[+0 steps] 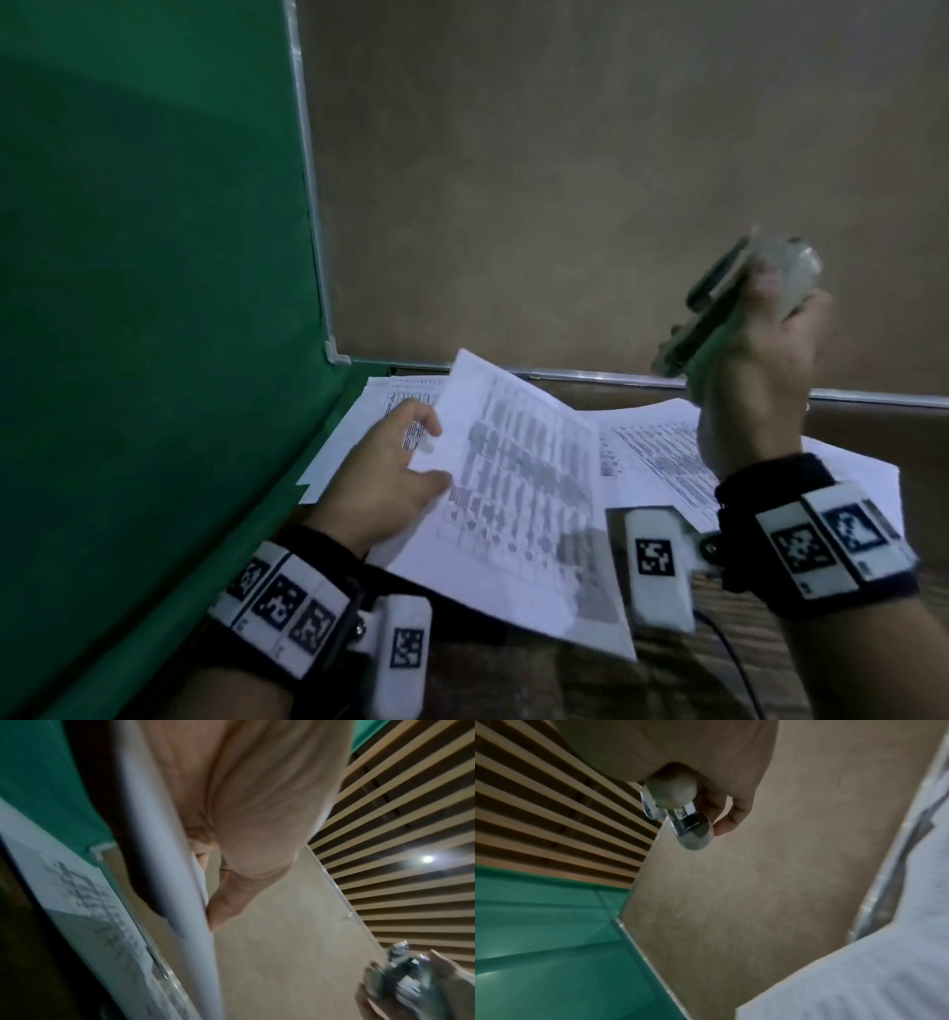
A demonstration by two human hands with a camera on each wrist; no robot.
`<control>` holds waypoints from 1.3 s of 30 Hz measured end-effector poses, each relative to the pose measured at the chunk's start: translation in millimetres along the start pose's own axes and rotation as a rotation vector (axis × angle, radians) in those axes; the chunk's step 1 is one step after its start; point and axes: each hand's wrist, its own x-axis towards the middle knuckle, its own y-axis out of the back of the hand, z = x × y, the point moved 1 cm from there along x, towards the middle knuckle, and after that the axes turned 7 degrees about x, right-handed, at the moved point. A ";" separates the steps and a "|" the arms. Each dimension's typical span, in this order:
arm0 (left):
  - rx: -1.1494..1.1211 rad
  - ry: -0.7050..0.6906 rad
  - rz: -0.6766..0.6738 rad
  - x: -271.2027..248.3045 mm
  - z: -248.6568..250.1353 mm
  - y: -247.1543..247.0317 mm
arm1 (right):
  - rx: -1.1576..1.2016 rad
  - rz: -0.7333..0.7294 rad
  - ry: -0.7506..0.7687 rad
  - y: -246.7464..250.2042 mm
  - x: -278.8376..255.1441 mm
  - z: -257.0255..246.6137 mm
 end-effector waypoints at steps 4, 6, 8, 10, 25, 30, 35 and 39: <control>0.133 0.071 0.117 20.2 -15.8 15.3 | -0.107 -0.104 -0.468 33.4 -6.9 43.1; 0.192 0.146 0.114 34.1 -20.8 24.2 | -0.162 -0.123 -0.628 55.8 -9.5 63.8; 0.235 0.224 0.104 48.8 -29.7 36.1 | -0.201 -0.142 -0.718 76.3 -12.9 76.5; 0.313 0.283 0.035 61.6 -44.3 47.0 | -0.214 -0.126 -0.800 89.4 -15.2 79.6; 0.722 0.109 -0.286 65.6 28.0 -0.1 | 0.314 0.227 -0.904 144.7 0.5 80.1; 0.689 -0.226 -0.487 51.5 110.0 -100.3 | 0.542 0.386 -0.719 163.5 10.2 72.2; 0.835 -0.401 -0.629 44.3 146.5 -198.9 | 0.634 0.485 -0.584 191.2 22.4 61.5; 0.936 -0.386 -0.683 58.6 137.0 -258.2 | 0.720 0.506 -0.541 198.7 23.9 59.7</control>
